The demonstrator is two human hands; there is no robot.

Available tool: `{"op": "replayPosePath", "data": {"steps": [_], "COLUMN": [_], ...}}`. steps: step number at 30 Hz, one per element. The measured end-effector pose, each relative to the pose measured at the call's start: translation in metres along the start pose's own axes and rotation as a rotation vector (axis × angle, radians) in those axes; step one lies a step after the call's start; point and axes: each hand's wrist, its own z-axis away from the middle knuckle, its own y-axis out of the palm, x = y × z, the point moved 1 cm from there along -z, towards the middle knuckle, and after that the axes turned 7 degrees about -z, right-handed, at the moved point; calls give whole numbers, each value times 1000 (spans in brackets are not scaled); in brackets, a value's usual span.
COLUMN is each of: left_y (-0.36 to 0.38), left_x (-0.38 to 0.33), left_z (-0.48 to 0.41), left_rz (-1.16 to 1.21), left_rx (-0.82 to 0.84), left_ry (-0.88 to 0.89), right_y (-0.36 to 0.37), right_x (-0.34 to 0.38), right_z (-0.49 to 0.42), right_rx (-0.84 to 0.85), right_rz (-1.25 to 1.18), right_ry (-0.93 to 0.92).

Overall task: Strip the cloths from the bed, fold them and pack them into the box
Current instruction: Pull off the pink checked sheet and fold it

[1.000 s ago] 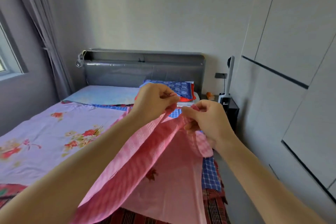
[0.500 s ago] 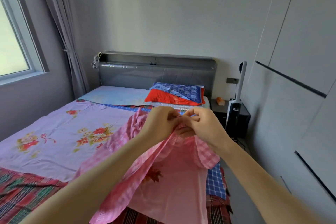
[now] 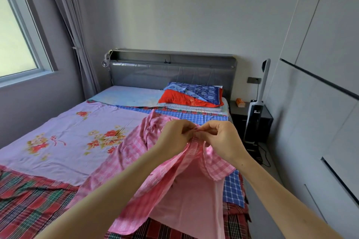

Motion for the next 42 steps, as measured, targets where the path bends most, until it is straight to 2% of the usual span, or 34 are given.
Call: {"op": "replayPosePath", "data": {"steps": [7, 12, 19, 21, 25, 28, 31, 33, 39, 42], "left_y": [-1, -5, -12, -14, -9, -4, -3, 0, 15, 23], "left_x": [-2, -8, -9, -10, -5, 5, 21, 36, 77, 89], "left_z": [-1, -1, -5, -5, 5, 15, 25, 33, 47, 53], "left_rz": [-17, -101, -239, -234, -115, -42, 118, 148, -103, -131], "left_rx": [-6, -25, 8, 22, -19, -30, -49, -123, -534, -633], "left_ry": [36, 100, 174, 182, 271, 275, 205, 164, 150, 127], "right_y": [-1, 1, 2, -1, -8, -3, 6, 12, 14, 12], "right_x": [-2, -1, -4, -6, -11, -17, -13, -5, 33, 54], "right_z": [-3, -3, -5, -9, -11, -5, -3, -7, -27, -35], "right_rx": [-39, -105, -205, -133, 275, 282, 230, 199, 64, 14], "right_rz": [61, 222, 295, 319, 114, 46, 158, 137, 22, -21], "right_ry": [-28, -67, -72, -114, -89, -57, -177, -215, -286, -311]}}
